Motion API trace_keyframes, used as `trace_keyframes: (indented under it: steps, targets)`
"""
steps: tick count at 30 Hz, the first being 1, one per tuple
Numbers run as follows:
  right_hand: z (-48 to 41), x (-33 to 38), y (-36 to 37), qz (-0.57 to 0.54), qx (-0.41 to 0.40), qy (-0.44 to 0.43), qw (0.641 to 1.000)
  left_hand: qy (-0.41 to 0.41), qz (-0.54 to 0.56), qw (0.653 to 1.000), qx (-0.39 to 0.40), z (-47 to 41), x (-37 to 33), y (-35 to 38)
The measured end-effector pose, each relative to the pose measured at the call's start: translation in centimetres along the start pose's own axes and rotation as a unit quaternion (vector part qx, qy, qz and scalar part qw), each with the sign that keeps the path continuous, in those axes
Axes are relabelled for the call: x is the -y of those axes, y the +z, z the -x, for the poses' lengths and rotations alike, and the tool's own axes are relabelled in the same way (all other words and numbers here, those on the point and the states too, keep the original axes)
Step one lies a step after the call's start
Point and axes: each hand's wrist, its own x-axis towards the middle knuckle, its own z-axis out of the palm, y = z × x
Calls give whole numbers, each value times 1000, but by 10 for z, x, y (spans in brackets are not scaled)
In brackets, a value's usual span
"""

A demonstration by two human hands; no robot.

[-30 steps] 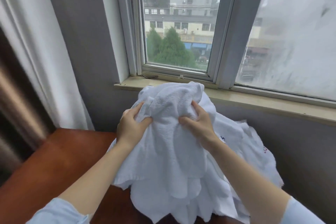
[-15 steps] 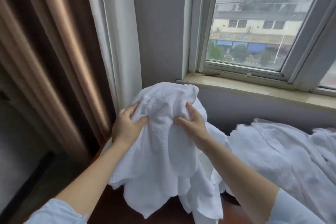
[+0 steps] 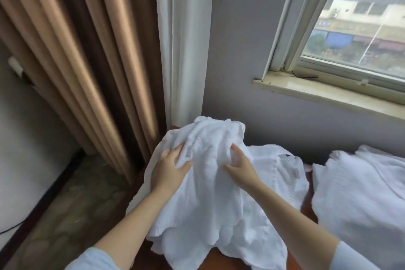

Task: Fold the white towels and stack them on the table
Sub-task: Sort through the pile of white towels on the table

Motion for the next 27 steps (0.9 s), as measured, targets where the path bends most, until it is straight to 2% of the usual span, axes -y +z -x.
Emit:
trace_keyframes:
  steps: [3, 6, 8, 10, 16, 21, 27]
  targets:
    - [-4, -32, -7, 146, -4, 63, 987, -22, -66, 993, 93, -3, 15, 34]
    - [-6, -53, -8, 279, 13, 109, 954, -47, -109, 981, 150, -9, 33, 57]
    - [-5, -63, -2, 246, 24, 153, 957, -67, -137, 974, 166, -13, 44, 66]
    - [-7, -75, 2, 139, 43, 165, 976, -72, -157, 972, 161, -19, 51, 72]
    - [-28, -83, 20, -11, 40, 68, 997, -88, -136, 977, 140, -38, 59, 78]
    - [-61, -73, 44, -43, 63, 42, 996, -173, -148, 958, 175, -61, 92, 59]
    - [-115, -59, 67, -48, 114, 30, 992, -174, -134, 970, 104, -98, 98, 40]
